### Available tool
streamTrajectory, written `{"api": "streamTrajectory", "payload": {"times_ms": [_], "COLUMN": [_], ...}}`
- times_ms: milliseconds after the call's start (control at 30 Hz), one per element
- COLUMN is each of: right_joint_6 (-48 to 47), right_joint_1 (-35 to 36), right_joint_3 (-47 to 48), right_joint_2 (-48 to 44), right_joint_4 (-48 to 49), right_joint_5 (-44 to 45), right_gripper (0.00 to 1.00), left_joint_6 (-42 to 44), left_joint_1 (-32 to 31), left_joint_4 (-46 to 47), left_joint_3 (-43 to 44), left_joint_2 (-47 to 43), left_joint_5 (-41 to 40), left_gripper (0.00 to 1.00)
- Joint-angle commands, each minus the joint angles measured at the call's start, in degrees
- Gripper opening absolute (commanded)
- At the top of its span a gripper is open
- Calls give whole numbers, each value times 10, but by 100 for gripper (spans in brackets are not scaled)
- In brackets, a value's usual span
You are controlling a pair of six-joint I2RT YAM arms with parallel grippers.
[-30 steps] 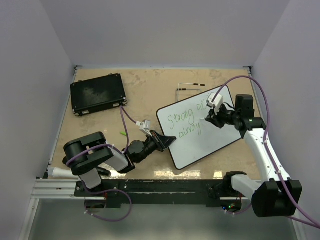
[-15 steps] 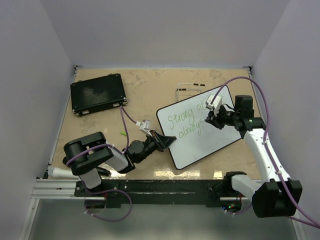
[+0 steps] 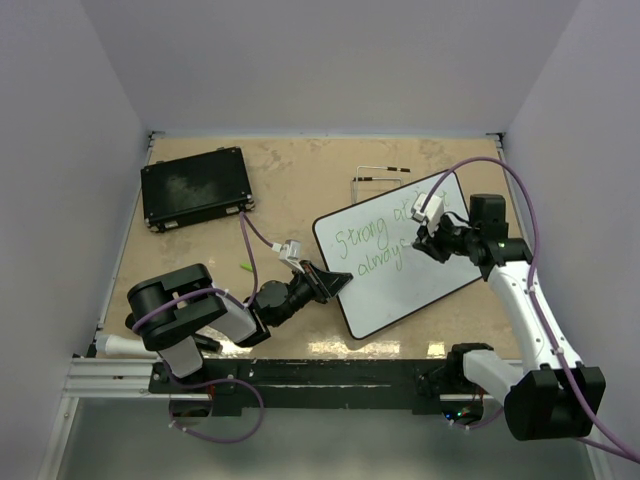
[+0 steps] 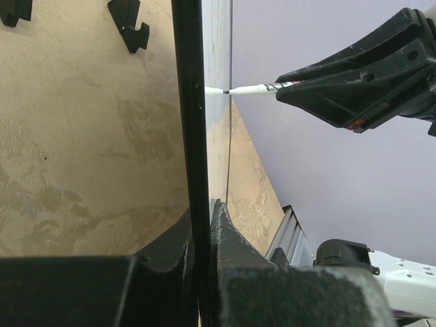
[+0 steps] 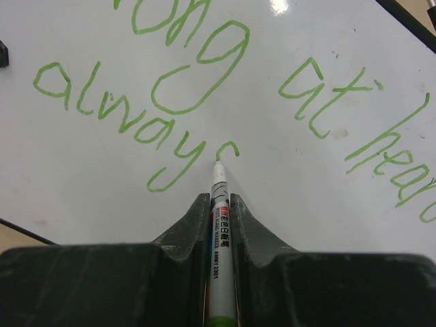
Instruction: Write a sentence on the whiteboard
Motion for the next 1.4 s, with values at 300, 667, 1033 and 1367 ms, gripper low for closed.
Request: {"api": "streamTrajectory", "payload": {"times_ms": [300,667,1033,1367], "right_joint_6": [2,-27,-44,-18], "right_joint_1": [3,4,5,16], "right_joint_3": [-12,-5,10,33], "right_joint_2": [-14,-15,-5,-5], "right_joint_4": [-8,-34,-56,-37], "right_joint_5": [39,18,-13,-29], "right_gripper": [0,0,0,0], "left_joint_6": [90,90,90,89], "left_joint_1": [-4,-4,-5,-5], "left_joint_4": [126,126,126,125], "left_joint_3": [-13,-9,-6,-6], "left_joint_2": [5,8,10,10], "left_joint_5": [30,32,34,33], "left_gripper": [0,0,0,0]}}
